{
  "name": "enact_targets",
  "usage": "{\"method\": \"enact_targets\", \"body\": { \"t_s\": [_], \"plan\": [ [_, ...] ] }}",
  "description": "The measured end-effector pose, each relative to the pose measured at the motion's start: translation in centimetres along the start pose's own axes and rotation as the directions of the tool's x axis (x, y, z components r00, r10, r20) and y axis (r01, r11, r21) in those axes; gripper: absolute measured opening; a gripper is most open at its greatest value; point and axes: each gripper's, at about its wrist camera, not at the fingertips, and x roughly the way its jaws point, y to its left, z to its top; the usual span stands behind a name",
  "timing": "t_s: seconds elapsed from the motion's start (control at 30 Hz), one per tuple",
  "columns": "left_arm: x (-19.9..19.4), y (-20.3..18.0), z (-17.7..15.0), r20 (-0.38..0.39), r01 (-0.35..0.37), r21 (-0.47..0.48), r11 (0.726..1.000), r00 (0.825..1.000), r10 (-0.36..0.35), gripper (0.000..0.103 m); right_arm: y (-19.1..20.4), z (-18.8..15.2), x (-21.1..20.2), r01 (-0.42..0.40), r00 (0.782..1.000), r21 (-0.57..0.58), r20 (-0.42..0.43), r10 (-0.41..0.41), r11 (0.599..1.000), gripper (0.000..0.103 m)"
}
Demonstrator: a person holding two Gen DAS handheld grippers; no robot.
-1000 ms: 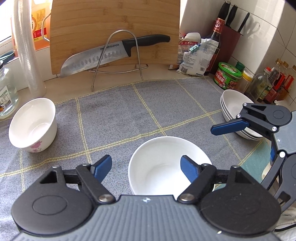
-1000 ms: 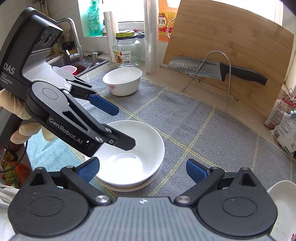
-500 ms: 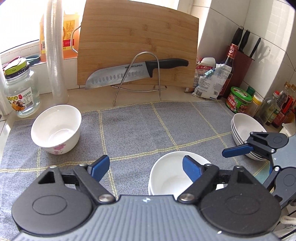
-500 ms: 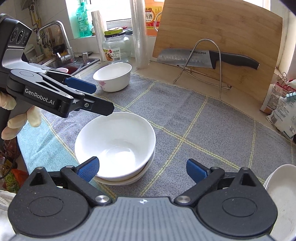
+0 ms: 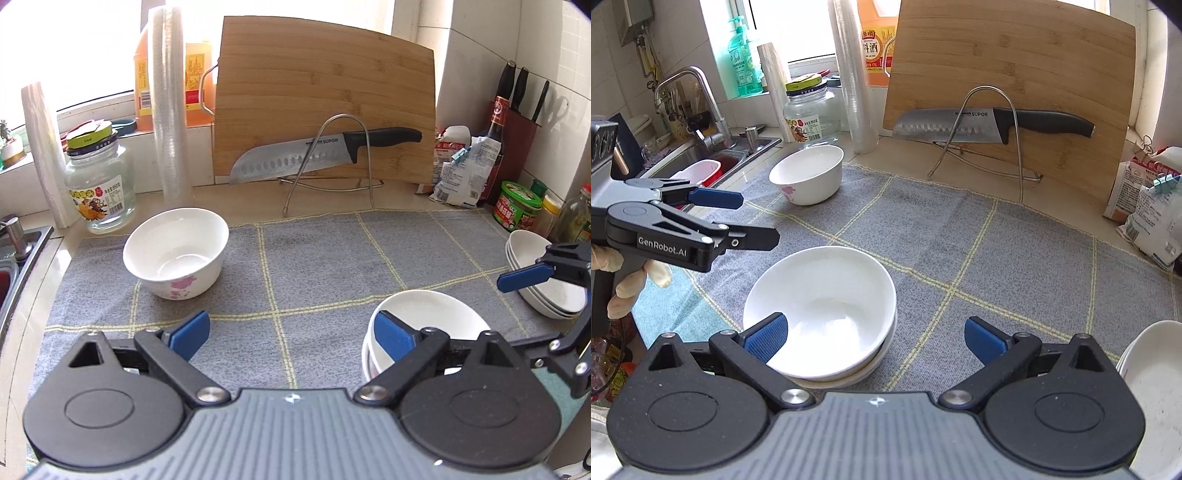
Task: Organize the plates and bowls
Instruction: 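Withdraw the left gripper from the bowls while the right gripper reaches toward a pink-flower bowl, then grasp the rim of the pink-flower bowl with the right gripper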
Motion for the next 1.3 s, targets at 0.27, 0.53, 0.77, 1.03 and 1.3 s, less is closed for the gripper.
{"method": "enact_targets", "body": {
  "t_s": [0.27, 0.53, 0.77, 1.03, 1.3],
  "plan": [
    [0.8, 3.0, -1.7, -0.012, -0.072, -0.025, 0.997, 0.997, 0.072, 0.097, 1.1, 2.5, 1.1, 0.020, 1.000, -0.029, 0.006, -0.020, 0.999, 0.103],
    [3.7, 6.5, -2.6, -0.059, -0.139, -0.044, 0.989, 0.989, 0.136, 0.097, 3.4, 5.0, 3.0, 0.061, 0.998, -0.096, -0.008, -0.062, 0.993, 0.103],
    [6.4, 9.3, -2.1, -0.072, -0.117, -0.062, 0.991, 0.991, 0.113, 0.097, 5.8, 7.2, 4.8, 0.069, 0.997, -0.177, -0.026, -0.075, 0.982, 0.103],
    [8.8, 10.0, -1.7, -0.088, -0.068, -0.023, 0.997, 0.994, 0.065, 0.101, 7.8, 9.5, 6.7, 0.086, 0.994, -0.208, -0.043, -0.097, 0.974, 0.103],
    [9.2, 10.2, -1.6, -0.063, -0.082, -0.002, 0.997, 0.995, 0.082, 0.103, 8.6, 11.8, 8.4, 0.100, 0.992, -0.239, -0.051, -0.116, 0.966, 0.103]
  ]
}}
